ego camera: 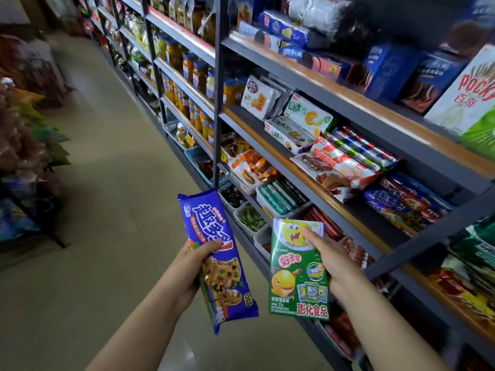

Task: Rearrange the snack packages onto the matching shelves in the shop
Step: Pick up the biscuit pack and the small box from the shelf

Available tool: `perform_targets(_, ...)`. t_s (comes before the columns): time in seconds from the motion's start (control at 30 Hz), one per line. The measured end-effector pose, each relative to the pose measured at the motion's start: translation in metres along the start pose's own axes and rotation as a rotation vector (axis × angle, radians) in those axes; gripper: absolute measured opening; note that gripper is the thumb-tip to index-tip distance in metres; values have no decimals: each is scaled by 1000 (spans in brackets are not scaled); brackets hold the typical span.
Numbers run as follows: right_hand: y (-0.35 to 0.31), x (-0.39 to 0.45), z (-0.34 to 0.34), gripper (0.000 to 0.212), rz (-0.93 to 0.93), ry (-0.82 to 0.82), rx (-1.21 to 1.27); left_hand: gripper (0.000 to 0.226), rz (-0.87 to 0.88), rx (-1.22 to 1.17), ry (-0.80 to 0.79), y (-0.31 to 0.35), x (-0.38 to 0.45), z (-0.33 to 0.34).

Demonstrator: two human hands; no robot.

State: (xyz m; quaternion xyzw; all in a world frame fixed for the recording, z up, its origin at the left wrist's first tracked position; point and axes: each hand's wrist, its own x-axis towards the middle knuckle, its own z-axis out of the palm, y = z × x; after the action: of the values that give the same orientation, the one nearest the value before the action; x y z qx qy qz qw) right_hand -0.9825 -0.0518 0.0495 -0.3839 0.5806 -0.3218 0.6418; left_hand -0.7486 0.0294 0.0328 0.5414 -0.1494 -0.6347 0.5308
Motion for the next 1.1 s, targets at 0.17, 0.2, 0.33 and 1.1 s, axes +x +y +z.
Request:
perform_targets(0.17, -6, 0, 8, 24, -1, -13, 13, 28, -6, 9, -10, 3, 5, -1)
perform_targets(0.2, -7, -1, 9, 25, 3, -10, 12, 27, -8, 6, -13, 3, 6, -1)
perform_targets(0.33, -10, 0, 10, 32, 26, -4, -3, 26, -20, 5, -18, 2, 10, 0)
perform_targets(1.1, -15, 8, 3, 32, -6, 47, -16, 38, -59, 50, -63, 10, 28, 6)
